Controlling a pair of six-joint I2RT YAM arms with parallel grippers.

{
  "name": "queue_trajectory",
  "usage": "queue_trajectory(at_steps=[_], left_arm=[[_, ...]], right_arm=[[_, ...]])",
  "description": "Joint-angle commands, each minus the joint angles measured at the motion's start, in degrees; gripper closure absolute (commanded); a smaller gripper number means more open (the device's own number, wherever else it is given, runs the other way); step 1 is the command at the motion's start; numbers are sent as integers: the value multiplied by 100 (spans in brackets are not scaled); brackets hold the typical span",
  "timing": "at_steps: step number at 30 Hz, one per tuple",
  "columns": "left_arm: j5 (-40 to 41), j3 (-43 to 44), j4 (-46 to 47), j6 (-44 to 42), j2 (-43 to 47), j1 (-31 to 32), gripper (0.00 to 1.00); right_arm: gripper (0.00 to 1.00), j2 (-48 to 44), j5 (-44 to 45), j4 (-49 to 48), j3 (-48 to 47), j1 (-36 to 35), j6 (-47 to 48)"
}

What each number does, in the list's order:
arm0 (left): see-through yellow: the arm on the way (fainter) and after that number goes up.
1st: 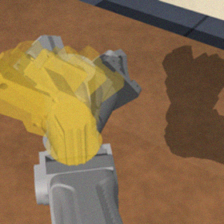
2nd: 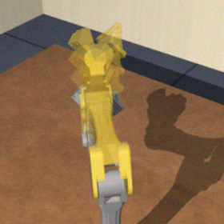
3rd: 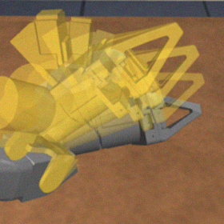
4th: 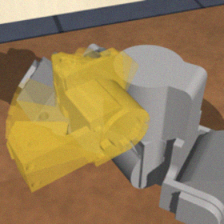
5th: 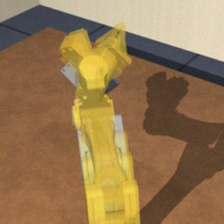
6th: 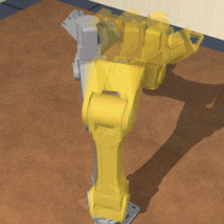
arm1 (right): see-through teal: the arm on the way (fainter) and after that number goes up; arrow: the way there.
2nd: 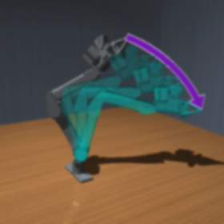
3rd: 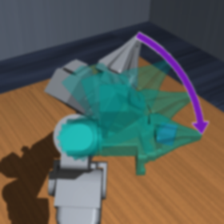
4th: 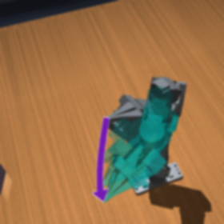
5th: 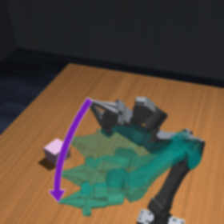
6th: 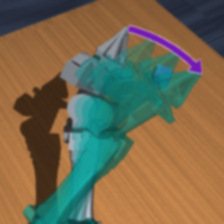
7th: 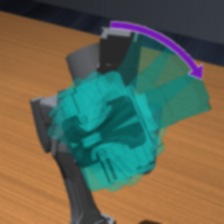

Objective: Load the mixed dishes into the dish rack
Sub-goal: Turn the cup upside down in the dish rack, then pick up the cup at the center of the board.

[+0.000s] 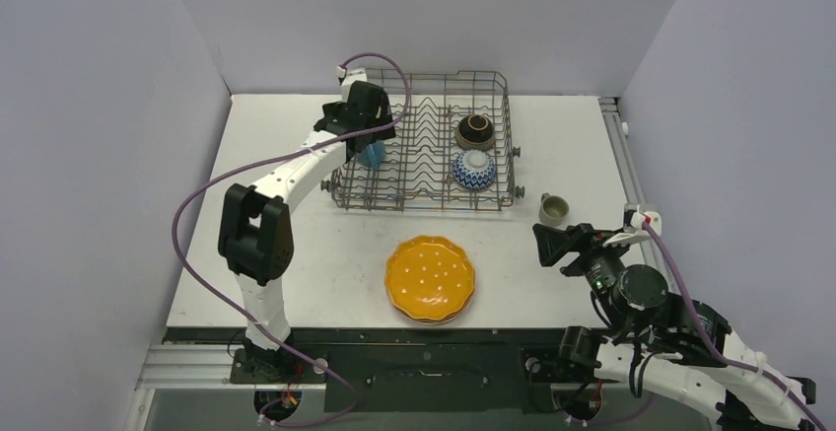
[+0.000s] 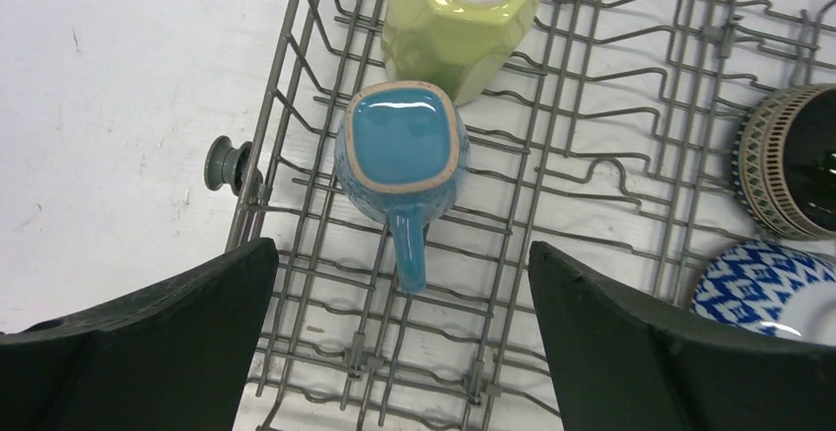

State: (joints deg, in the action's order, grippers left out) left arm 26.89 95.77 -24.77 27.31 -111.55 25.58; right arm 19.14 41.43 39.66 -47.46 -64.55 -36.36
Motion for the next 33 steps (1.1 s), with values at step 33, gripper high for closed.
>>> queue_trajectory(at_steps=[33], left_arm=[[-3061, -1912, -1600, -620, 4270, 1284, 4]], right_arm=[[33, 3208, -1740, 991, -1167, 4280, 521]])
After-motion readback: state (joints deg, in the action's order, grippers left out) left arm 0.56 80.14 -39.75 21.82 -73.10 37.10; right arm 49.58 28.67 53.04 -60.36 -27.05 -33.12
